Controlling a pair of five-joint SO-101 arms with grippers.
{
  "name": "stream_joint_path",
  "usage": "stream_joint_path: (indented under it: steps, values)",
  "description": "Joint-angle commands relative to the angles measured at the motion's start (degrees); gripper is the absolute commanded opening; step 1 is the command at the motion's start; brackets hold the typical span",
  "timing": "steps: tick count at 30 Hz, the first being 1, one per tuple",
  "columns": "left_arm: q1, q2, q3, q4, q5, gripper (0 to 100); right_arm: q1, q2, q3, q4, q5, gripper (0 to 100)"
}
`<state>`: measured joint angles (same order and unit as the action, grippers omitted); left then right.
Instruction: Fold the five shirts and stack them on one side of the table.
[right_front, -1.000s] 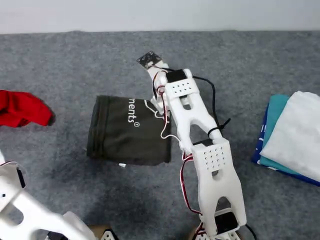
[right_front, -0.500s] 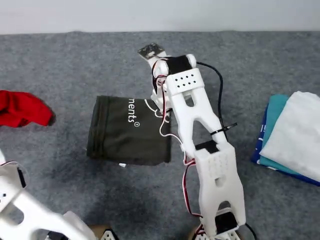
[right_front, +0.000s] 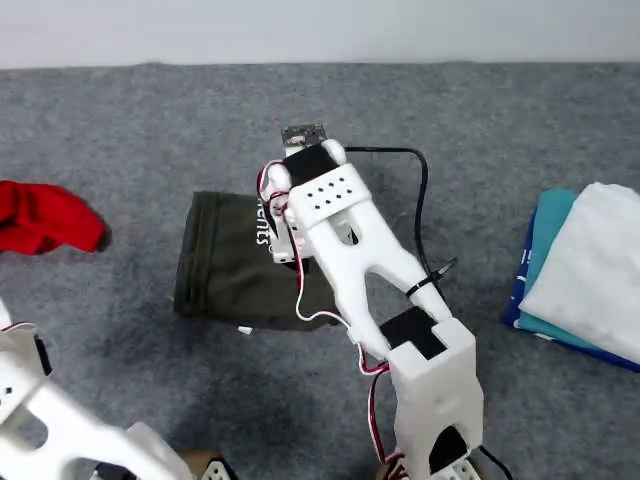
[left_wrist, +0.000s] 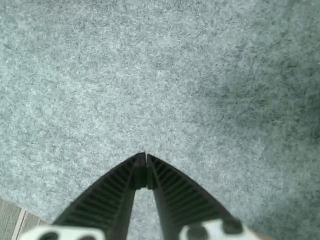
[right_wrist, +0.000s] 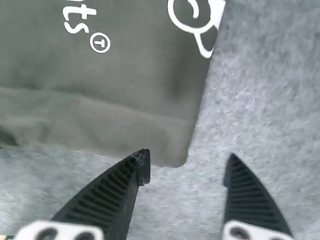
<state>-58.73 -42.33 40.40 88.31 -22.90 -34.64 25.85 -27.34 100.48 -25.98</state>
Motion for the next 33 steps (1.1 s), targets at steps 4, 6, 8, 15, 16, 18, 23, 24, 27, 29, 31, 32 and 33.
stream_joint_path:
  steps: [4,6,8,15,16,18,23,24,27,29,31,32,33]
  values:
    - [0.09,-1.05,-0.22,-1.14,0.62,1,-2.24,4.7,-0.53,2.24,-4.84,37.0]
    - [0.09,-1.05,-0.22,-1.14,0.62,1,-2.15,7.25,-0.53,1.71,-5.19,36.8]
    - [0.09,-1.05,-0.22,-1.23,0.62,1,-1.98,9.8,-0.53,1.27,-5.27,36.8]
    - [0.09,-1.05,-0.22,-1.14,0.62,1,-2.24,17.89,-0.53,-4.44,-7.65,29.6]
    - [0.09,-1.05,-0.22,-1.14,0.62,1,-2.24,18.77,-0.53,-4.62,-7.65,27.3]
    - [0.09,-1.05,-0.22,-1.05,0.62,1,-2.24,20.35,-0.53,-4.62,-7.65,22.1]
    - [0.09,-1.05,-0.22,-0.97,0.62,1,-1.71,23.08,-0.53,-4.09,-7.21,8.0]
    - [0.09,-1.05,-0.22,-0.97,0.62,1,-1.36,23.52,-0.53,-4.09,-6.15,4.5]
    - [0.09,-1.05,-0.22,-0.97,0.62,1,-0.92,23.69,-0.53,-4.09,-3.25,1.9]
    - [0.09,-1.05,-0.22,-0.97,0.62,1,0.04,23.43,-0.53,-3.91,-2.29,0.8]
    - [0.09,-1.05,-0.22,-0.97,0.62,1,1.01,22.37,-0.53,-2.77,-1.23,1.0]
    - [0.09,-1.05,-0.22,-0.97,0.62,1,1.45,21.58,-0.53,-2.15,-0.44,0.9]
    - [0.09,-1.05,-0.22,-0.97,0.62,1,1.98,20.7,-0.53,-1.27,0.53,0.9]
